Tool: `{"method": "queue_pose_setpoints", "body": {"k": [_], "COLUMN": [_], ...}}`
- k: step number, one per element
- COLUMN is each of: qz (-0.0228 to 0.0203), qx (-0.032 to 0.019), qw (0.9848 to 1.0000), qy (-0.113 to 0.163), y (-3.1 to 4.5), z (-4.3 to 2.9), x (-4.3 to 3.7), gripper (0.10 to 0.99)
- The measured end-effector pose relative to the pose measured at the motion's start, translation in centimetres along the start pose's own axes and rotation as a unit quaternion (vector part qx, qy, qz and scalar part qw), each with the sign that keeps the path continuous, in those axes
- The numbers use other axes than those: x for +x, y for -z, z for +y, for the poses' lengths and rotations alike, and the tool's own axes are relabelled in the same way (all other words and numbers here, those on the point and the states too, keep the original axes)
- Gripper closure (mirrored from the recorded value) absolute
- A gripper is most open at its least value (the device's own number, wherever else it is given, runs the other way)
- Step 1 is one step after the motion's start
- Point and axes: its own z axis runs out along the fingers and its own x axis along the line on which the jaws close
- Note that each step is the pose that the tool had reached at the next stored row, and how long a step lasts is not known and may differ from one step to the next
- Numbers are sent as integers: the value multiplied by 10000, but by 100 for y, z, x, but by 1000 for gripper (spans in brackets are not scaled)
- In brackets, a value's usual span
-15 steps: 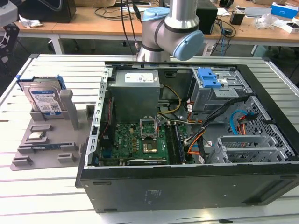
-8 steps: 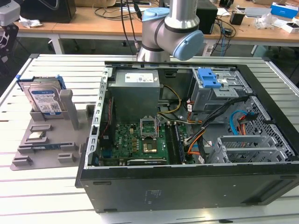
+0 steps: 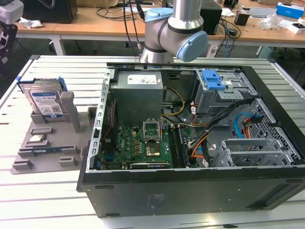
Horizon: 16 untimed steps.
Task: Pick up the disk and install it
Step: 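Pick up the disk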
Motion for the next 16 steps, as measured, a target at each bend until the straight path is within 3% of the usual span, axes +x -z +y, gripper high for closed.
{"method": "queue_pose_setpoints", "body": {"k": [5,16], "qz": [20,45], "qx": [-11,-23], "qw": [9990,9950], "qy": [455,1002], "y": [0,0], "z": [0,0], "x": [0,0], "gripper": [984,984]}}
